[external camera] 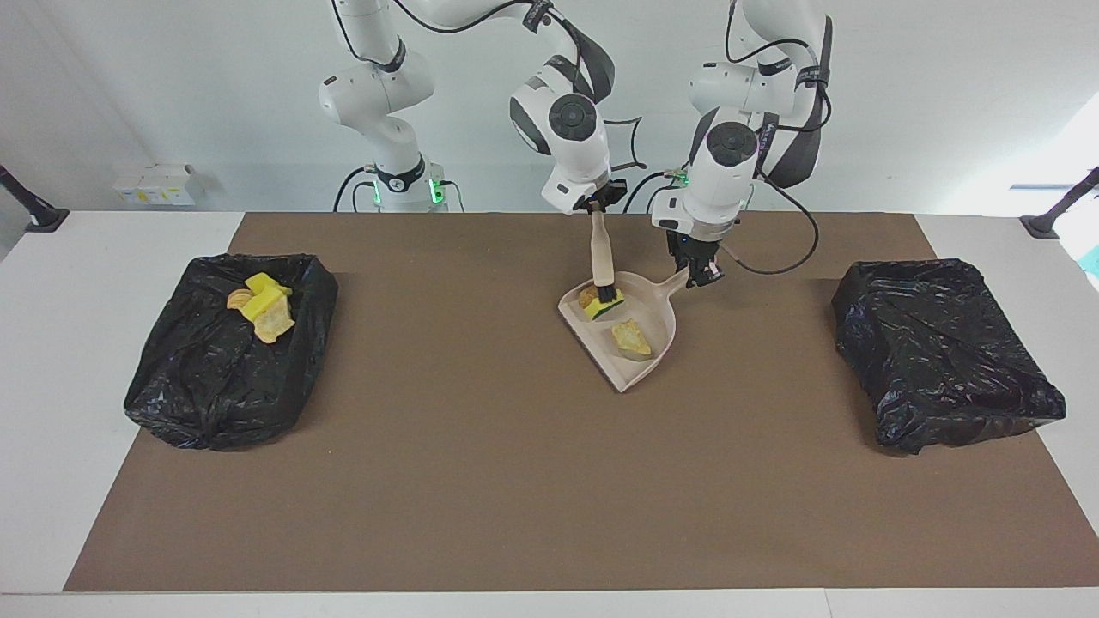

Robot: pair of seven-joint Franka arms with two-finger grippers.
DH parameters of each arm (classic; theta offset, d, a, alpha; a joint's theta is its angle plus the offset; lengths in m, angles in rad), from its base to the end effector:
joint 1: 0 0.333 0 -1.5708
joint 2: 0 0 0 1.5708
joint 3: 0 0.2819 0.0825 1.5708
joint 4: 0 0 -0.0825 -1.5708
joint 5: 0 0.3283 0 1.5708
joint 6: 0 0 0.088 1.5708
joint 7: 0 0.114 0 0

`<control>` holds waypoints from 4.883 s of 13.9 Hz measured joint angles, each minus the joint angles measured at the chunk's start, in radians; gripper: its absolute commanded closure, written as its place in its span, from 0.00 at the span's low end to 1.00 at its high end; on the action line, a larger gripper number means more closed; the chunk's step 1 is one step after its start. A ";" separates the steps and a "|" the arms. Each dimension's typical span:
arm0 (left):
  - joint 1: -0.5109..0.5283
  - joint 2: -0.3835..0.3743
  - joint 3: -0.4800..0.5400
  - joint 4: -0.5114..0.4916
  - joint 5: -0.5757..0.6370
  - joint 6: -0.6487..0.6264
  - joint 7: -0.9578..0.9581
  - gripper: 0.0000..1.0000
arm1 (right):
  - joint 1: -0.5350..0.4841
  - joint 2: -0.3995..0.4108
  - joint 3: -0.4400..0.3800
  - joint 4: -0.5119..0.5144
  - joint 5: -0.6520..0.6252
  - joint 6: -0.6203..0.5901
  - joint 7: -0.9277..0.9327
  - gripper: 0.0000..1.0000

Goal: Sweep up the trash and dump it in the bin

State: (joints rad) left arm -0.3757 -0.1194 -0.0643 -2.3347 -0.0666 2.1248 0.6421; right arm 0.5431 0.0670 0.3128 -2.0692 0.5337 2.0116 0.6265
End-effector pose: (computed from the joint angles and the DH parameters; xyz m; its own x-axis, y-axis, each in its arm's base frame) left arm 0.3946 -0.1896 0.3699 0.5007 -0.8644 -0.0458 -0.8596 -0.5028 0.0911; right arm 0.3040 0.3988 0.3885 0.9139 0.0265 -0.4051 -0.0874 -0.9617 -0.2600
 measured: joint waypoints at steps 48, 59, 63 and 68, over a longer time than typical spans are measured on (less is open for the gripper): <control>0.638 0.174 0.062 0.549 1.084 -0.141 0.682 1.00 | -0.075 -0.024 -0.021 0.144 -0.289 -0.453 0.083 0.00; 0.464 0.170 0.061 0.554 1.243 -0.285 0.709 1.00 | -0.318 -0.028 -0.025 0.336 -0.476 -0.549 -0.268 0.00; 0.459 0.152 0.054 0.608 1.237 -0.284 0.839 1.00 | -0.458 -0.038 -0.029 0.428 -0.480 -0.552 -0.418 0.00; 0.449 0.136 0.042 0.619 1.163 -0.298 0.856 1.00 | -0.584 -0.038 -0.033 0.489 -0.570 -0.551 -0.619 0.00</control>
State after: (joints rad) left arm 0.0734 0.0167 -0.0226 -1.7159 1.0964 1.8273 1.4978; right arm -0.0408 0.0289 0.2803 -1.5800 -0.0358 1.4603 0.0071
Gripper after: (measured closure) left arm 0.678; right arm 0.000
